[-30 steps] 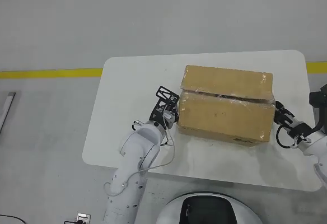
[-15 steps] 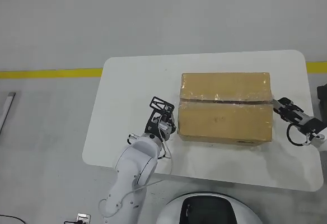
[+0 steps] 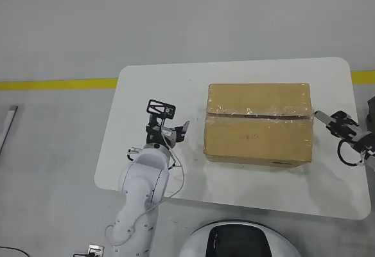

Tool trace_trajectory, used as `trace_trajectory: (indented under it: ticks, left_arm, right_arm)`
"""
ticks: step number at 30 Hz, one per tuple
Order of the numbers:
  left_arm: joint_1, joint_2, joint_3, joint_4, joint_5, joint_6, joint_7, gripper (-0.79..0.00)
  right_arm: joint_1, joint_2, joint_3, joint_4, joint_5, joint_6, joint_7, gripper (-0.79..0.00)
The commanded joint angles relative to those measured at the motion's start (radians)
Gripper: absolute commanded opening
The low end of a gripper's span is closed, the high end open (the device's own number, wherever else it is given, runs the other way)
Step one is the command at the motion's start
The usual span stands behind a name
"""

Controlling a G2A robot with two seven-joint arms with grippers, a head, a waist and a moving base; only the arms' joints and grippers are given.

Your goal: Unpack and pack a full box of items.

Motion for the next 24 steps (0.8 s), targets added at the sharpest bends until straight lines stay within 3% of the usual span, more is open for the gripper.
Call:
trace_trajectory:
  ticks: [1, 4, 5, 9, 12, 24]
  left_arm:
    - [-0.009, 0.001, -0.004, -0.001, 0.003, 0.002, 0.006, -0.348]
    - [-0.023, 0.001, -0.008, -0.009, -0.001, 0.005, 0.016, -0.502]
    - [-0.028, 0.000, -0.007, -0.013, -0.006, 0.005, 0.021, -0.545]
    - [-0.047, -0.003, 0.011, -0.025, -0.044, -0.001, 0.060, -0.616]
    - [-0.063, -0.006, 0.037, -0.030, -0.088, -0.008, 0.095, -0.770]
    - [-0.126, -0.025, 0.149, 0.022, -0.263, -0.037, 0.215, -0.785]
  right_arm:
    - [-0.008, -0.001, 0.008, -0.007, 0.006, 0.002, 0.002, -0.123]
    - [-0.020, -0.002, 0.023, -0.017, 0.007, 0.004, 0.012, -0.077]
    - [-0.024, -0.002, 0.029, -0.020, 0.011, 0.004, 0.014, -0.009]
    - [-0.034, -0.004, 0.044, -0.027, 0.018, 0.005, 0.015, 0.000]
    - [-0.040, -0.005, 0.046, -0.027, 0.004, 0.006, 0.012, 0.000]
    - [-0.042, -0.013, 0.042, -0.031, -0.040, 0.022, -0.019, 0.000]
